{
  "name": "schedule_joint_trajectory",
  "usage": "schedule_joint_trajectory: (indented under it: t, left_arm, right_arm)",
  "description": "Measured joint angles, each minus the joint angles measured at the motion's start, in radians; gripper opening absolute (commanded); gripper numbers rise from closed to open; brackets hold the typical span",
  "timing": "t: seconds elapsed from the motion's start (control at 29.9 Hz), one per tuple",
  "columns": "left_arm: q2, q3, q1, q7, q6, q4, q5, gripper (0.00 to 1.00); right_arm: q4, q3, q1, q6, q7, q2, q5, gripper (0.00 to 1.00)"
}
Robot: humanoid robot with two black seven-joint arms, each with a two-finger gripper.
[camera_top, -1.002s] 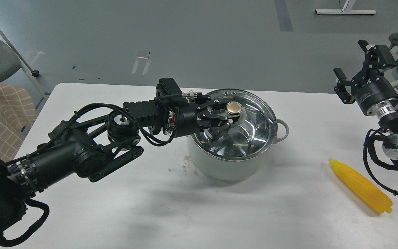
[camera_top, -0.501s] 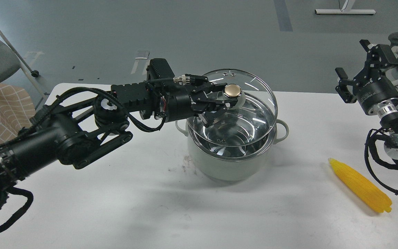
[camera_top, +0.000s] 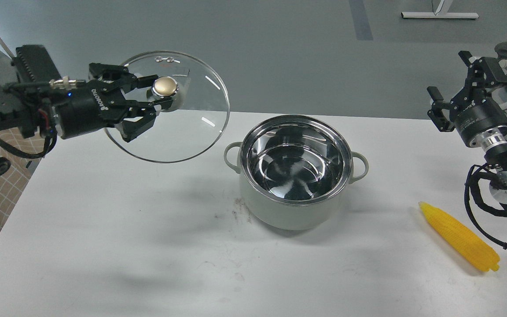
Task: Open pot and put corn in
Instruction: 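Lift the glass lid off the pot and move it aside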
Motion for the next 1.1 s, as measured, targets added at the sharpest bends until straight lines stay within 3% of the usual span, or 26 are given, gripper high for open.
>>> schedule_joint_trajectory:
  t: [0.23,0.57,0.87,1.1]
  left_arm:
    - [-0.02,-0.021,0.203,-0.023,0.168,0.103,-0.022,0.15]
    - [-0.17,-0.006,0.307,-0.036,0.32,0.402,-0.024,0.15]
    - [-0.268,-0.004,0.321,-0.036,0.359,0.531,-0.031,0.16]
    - [-0.295,-0.004,0.343,-0.036,0.365,0.554,-0.066,0.19]
  right_arm:
    - [0.0,-0.001,-0.006,0.0,0.0,0.0,0.0,1.0]
    - [0.0,-0.002,-0.013,0.001,0.0,0.0,-0.002,1.0]
    - [0.0,-0.001,-0.022,0.001,0.0,0.0,-0.002,1.0]
    - [0.002,-0.001,-0.027,0.001,0.0,0.0,-0.002,1.0]
